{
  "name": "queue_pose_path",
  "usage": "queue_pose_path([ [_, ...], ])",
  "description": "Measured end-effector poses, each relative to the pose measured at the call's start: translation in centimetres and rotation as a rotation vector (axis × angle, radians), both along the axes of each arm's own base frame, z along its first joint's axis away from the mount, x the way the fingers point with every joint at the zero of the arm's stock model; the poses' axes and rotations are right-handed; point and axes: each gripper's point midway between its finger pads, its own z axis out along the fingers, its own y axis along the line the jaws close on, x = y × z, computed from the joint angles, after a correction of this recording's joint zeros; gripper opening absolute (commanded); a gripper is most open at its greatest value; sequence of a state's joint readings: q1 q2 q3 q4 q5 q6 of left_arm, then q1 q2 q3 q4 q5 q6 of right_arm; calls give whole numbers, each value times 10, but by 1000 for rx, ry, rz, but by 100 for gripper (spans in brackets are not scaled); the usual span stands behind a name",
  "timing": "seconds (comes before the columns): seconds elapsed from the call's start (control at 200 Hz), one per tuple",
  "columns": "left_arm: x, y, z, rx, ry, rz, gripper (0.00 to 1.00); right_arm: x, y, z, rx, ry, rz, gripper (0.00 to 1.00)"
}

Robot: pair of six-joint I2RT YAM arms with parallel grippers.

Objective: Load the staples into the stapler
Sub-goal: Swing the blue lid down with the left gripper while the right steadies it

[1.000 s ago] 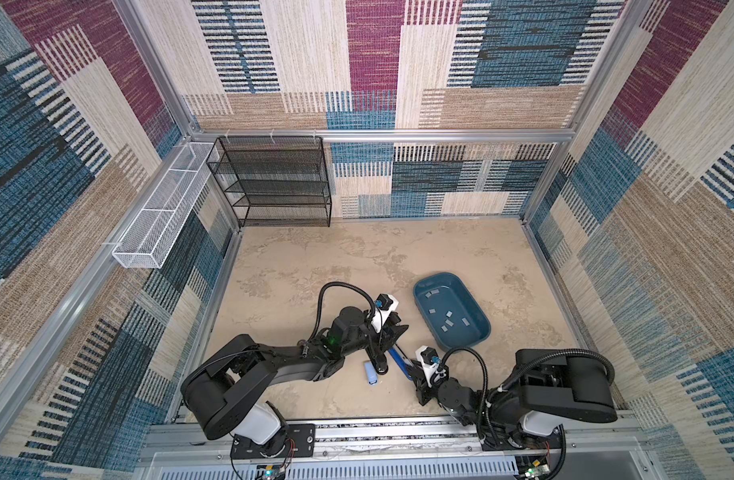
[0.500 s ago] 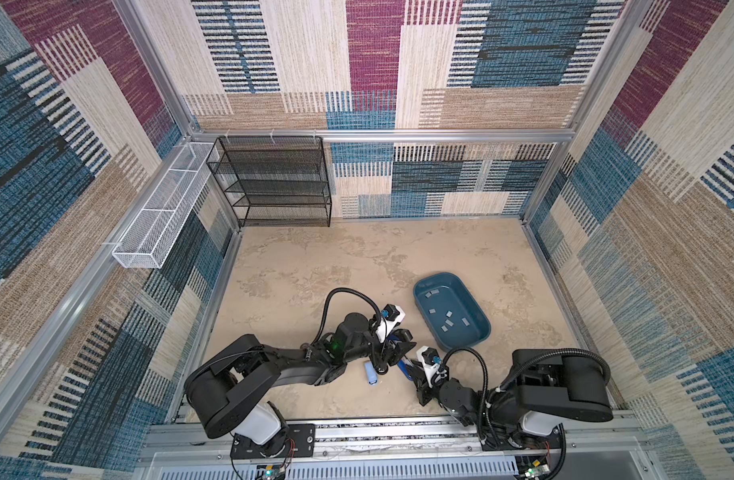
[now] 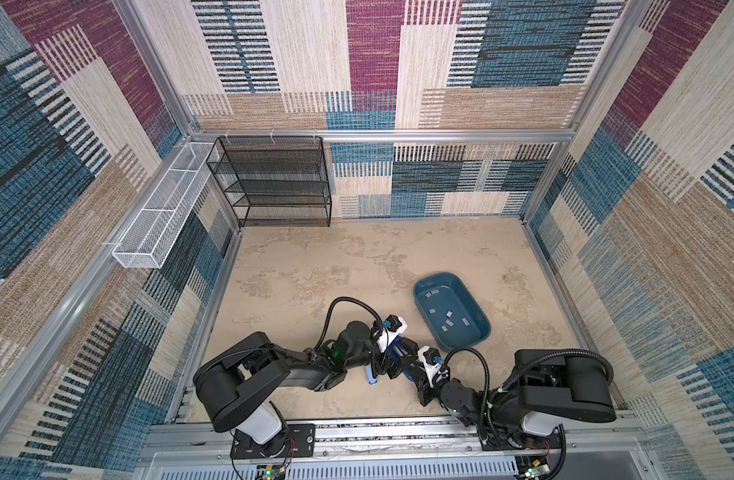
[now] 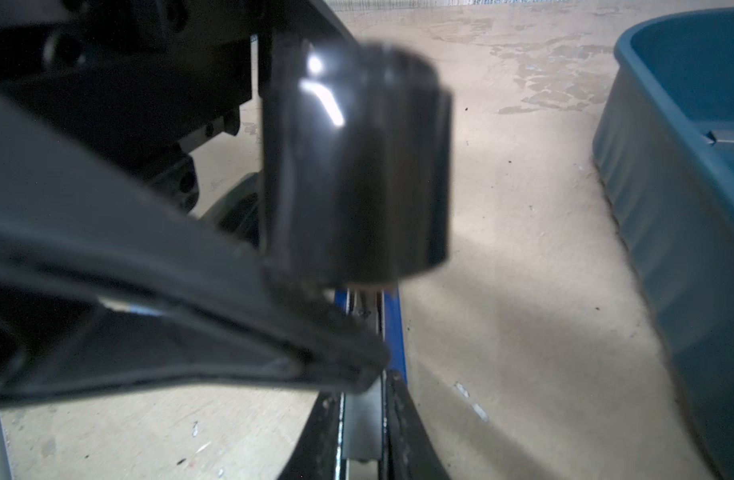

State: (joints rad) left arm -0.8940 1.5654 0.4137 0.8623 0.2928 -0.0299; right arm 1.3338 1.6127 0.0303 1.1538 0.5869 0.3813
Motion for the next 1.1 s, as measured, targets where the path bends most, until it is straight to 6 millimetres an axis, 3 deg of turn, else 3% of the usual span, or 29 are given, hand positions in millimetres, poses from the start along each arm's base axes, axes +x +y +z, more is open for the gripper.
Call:
queue_pose_path([
  [0.341,-12,6,0,-19,-39,-17,99,1,-1,0,1,-1,-7,18],
  [0.551,-9,6,16,-55,-84,-3,99,1,-2,1,-3,-1,-11,29],
  [0.841,-9,10,38,-97,-127,12,99,1,-2,10,18,-8,-14,56],
  [1.102,-2,14,44,-94,-143,58,99,0,-4,30,79,-23,-11,53],
])
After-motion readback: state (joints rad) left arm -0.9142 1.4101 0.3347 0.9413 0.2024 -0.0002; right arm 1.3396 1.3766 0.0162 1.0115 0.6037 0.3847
